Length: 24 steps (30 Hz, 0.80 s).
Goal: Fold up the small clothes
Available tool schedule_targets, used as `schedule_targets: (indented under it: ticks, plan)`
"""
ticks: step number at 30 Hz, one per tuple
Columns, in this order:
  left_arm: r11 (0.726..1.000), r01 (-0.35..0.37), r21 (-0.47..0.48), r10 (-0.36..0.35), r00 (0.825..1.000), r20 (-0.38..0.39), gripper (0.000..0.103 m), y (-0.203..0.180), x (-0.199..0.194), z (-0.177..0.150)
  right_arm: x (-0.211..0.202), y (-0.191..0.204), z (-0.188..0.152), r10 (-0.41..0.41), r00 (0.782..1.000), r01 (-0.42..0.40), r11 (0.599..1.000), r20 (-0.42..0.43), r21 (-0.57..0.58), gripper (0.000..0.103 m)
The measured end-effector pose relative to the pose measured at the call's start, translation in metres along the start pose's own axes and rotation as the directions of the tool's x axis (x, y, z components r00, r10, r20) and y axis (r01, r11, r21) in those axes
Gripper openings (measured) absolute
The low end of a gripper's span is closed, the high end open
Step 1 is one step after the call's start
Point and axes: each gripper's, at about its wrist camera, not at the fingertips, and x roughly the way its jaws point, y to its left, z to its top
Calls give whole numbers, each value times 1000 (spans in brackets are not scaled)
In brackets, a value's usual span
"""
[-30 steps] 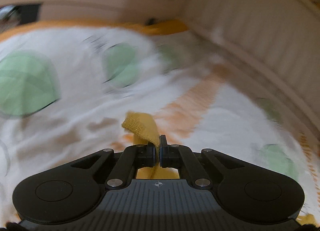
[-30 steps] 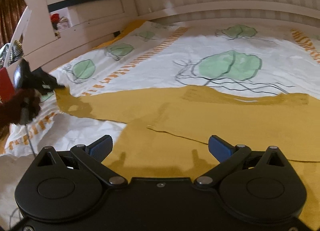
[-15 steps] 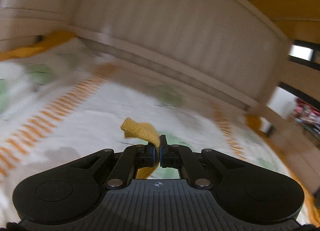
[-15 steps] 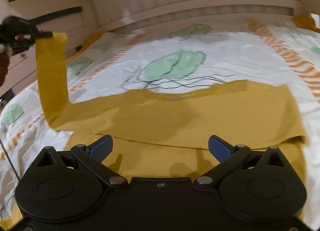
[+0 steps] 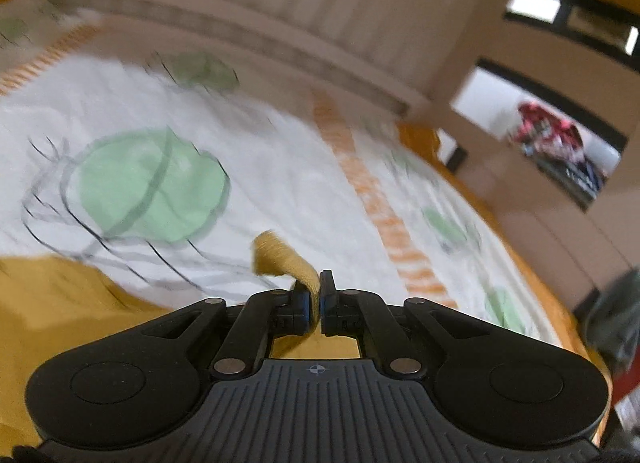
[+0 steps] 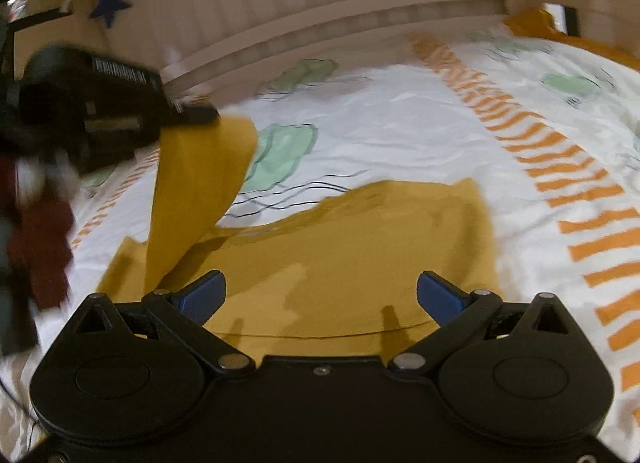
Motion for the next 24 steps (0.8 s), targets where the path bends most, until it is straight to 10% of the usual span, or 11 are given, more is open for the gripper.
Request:
schedule_targets:
  ticks: [10,15,24]
  plan:
    - [989,58,136,-67,996,58,44,-21,-39,-4,5,-12,1,-37,999,37,999,-9,32,102]
    - [976,-129,177,112,988,105,45,8,-73,-26,8,-8,-2,-23,1000,23,1000,11,2,102]
    - [904,-414,103,417,909,-7,45,105,-104,-87,14,-2,-9,12,999,-10,999,50,-38,102]
